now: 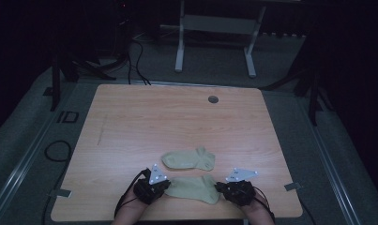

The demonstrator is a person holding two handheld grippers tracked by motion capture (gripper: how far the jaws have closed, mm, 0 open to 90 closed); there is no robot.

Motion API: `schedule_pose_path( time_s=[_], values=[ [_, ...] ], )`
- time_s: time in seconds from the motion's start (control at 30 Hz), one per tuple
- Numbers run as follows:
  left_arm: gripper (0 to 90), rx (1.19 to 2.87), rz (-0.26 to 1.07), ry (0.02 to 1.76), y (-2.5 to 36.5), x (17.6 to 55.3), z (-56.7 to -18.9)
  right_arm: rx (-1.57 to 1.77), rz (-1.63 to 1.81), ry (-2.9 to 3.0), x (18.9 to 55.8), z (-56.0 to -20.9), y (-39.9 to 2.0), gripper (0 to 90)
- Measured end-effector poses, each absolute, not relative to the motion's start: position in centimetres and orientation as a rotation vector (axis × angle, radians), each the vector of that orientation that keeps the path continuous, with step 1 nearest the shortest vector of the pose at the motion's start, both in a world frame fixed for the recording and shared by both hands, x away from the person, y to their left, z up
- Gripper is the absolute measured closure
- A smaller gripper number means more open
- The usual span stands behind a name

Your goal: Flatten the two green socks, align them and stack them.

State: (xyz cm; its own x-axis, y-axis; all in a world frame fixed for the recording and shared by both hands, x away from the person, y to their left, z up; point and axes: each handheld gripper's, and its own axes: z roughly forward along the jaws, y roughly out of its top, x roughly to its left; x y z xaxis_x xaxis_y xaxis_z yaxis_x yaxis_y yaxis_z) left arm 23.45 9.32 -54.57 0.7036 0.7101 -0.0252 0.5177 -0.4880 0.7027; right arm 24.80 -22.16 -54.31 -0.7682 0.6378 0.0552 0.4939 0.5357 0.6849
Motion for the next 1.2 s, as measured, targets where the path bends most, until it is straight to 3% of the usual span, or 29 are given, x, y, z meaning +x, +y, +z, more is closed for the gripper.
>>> schedule_pose_path(
  time_s=[0.3,0.7,1.2],
  values=[
    [87.0,2.145,0.409,0.943,10.1,24.7,-51.9,0.949,1.145,2.494,26.5,-50.9,-22.3,84.3],
    [86.9,2.129,0.480,0.967,10.1,28.0,-50.0,0.955,1.096,2.499,31.3,-49.3,-21.1,84.2],
    [86.9,2.148,0.435,1.021,9.7,30.6,-52.2,1.059,0.998,2.539,35.1,-51.6,-20.5,84.1]
  ],
)
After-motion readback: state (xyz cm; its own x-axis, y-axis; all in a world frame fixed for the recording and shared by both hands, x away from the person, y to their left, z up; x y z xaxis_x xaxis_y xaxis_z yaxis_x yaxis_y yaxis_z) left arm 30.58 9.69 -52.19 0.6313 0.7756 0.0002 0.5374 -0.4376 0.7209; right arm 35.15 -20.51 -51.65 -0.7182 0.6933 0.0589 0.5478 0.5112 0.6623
